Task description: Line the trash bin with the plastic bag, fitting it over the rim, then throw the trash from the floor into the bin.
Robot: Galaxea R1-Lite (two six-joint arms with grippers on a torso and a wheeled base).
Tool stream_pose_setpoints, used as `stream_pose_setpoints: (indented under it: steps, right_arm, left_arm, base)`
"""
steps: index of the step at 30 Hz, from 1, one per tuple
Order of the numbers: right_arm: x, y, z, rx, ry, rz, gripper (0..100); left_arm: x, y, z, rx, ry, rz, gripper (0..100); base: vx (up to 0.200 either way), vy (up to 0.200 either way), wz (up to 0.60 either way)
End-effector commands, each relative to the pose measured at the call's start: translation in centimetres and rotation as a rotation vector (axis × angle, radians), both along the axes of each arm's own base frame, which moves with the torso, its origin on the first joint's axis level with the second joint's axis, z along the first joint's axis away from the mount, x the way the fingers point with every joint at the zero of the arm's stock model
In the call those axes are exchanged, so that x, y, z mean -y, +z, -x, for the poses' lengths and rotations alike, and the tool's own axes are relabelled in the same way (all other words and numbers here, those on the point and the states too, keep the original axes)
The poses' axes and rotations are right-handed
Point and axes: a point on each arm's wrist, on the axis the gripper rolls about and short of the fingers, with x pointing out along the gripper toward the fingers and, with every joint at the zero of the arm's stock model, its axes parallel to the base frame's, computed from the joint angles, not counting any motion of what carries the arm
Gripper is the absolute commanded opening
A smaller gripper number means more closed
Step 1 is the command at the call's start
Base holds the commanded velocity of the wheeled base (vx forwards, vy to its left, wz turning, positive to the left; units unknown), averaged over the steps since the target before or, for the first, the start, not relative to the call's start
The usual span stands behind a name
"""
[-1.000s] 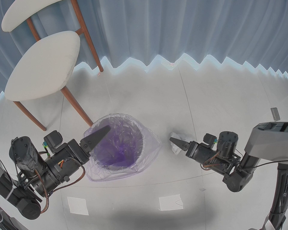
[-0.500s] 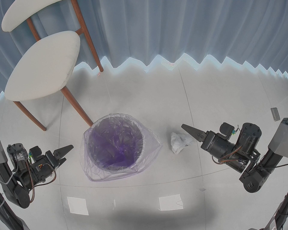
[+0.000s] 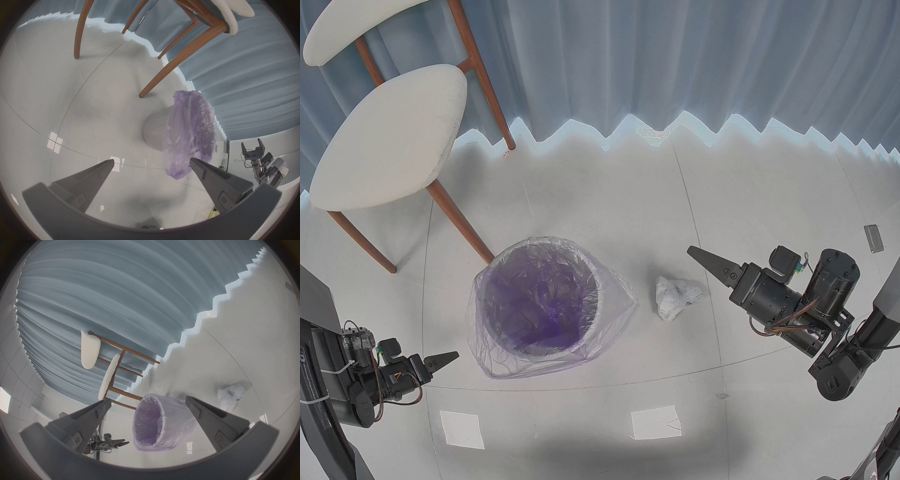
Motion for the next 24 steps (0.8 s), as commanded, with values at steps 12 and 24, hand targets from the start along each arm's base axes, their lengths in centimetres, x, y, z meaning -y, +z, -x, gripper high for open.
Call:
stream_pose_setpoints:
  steps: [12,24]
  right_arm:
    - [0.3,0.5,0.2,0.013,-0.004,-0.006,100]
    - [0.4,0.5,0.1,0.013,-0.009,-0.006,100]
  left_arm:
    - [1.9,-2.3,-5.4,0.005,-0.073,0.108,100]
    - [2.7,-2.7,-8.3,0.032,-0.089,0.164,0]
  base:
    - [0.0,0.0,0.0]
    - [0.0,0.0,0.0]
